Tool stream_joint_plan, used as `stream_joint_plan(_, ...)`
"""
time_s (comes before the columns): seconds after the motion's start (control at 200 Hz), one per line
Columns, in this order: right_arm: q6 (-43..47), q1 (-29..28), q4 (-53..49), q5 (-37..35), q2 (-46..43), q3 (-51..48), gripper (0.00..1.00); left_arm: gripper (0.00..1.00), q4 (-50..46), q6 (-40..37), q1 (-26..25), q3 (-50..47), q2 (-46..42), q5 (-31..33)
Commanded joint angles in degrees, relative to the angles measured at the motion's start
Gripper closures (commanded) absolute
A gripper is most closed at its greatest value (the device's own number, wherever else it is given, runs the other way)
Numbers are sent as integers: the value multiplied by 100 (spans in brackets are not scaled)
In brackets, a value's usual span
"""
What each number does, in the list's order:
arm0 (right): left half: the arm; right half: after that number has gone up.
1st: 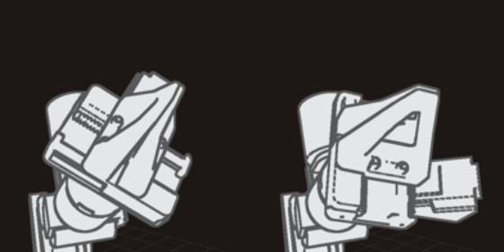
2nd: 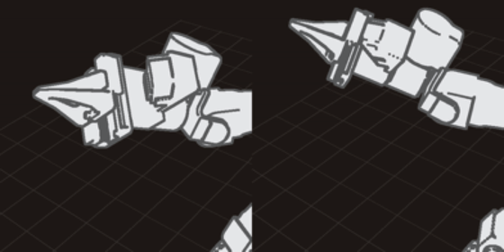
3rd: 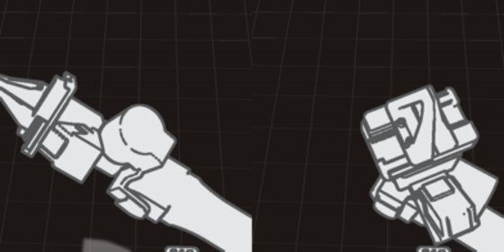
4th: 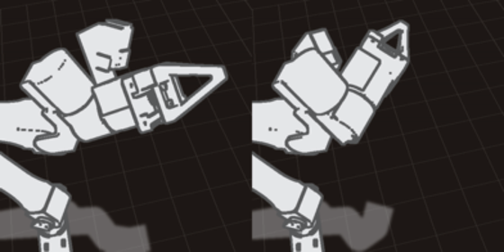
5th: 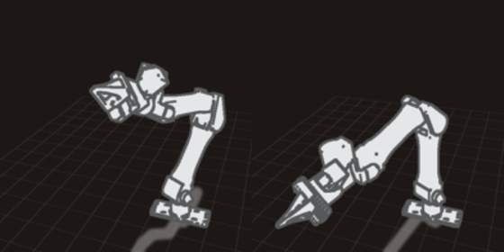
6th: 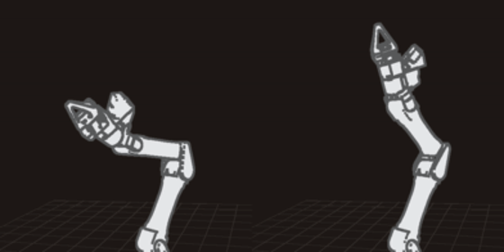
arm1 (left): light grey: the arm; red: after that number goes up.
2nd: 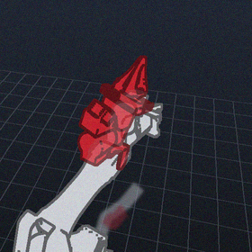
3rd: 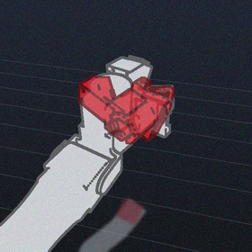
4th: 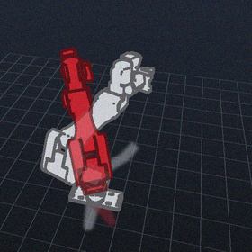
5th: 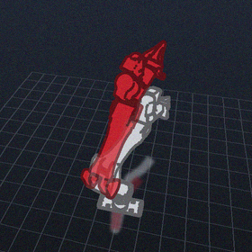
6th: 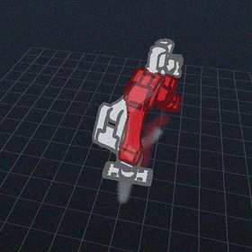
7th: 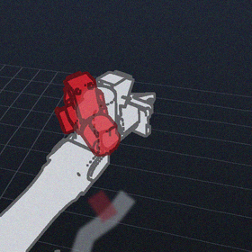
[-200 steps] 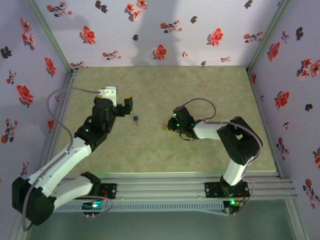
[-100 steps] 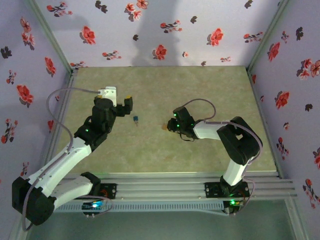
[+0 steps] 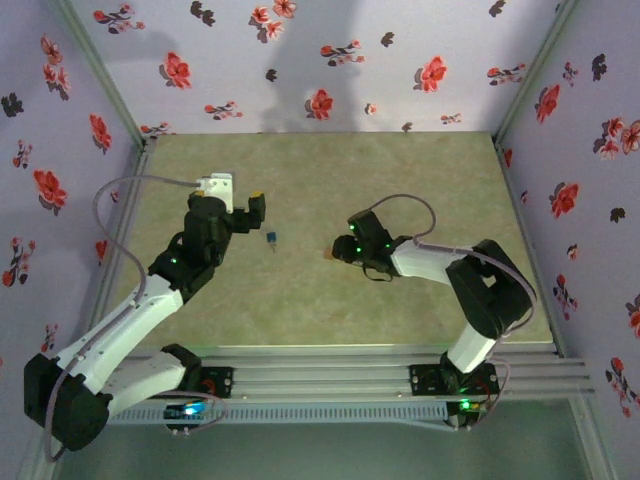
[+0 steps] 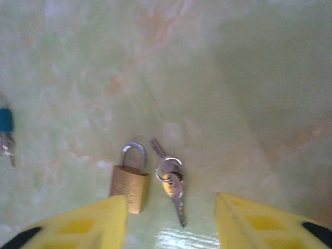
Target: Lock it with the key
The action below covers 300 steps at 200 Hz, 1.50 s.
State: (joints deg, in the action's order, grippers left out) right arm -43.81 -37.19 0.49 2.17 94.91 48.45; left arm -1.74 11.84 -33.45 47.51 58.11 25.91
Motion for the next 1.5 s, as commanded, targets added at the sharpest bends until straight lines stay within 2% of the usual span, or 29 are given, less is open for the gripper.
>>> stream_joint_plan(0.0,198,-81,-481,-232,-336,283,39,0,66,-31,27,22,-89,28)
stream_joint_plan(0.41,785,-589,-1437,-860,-859,969,1,0,117,-230,27,-18,-259,306)
stream_joint_plan(0.57,1084,-814,-1779,-1271,-933,1288,1,0,124,-287,28,-35,-341,450)
stream_joint_plan(0.745,1293,-1006,-1963,-1358,-851,1662,1,0,206,-344,40,-100,-473,605)
stream_joint_plan(1.215,1539,-1229,-2337,-767,8,2880,1,0,544,-246,101,-353,-783,858)
stream_joint_plan(1.495,1400,-1270,-2563,-337,1005,3662,10,0,604,-121,218,-417,-953,1024)
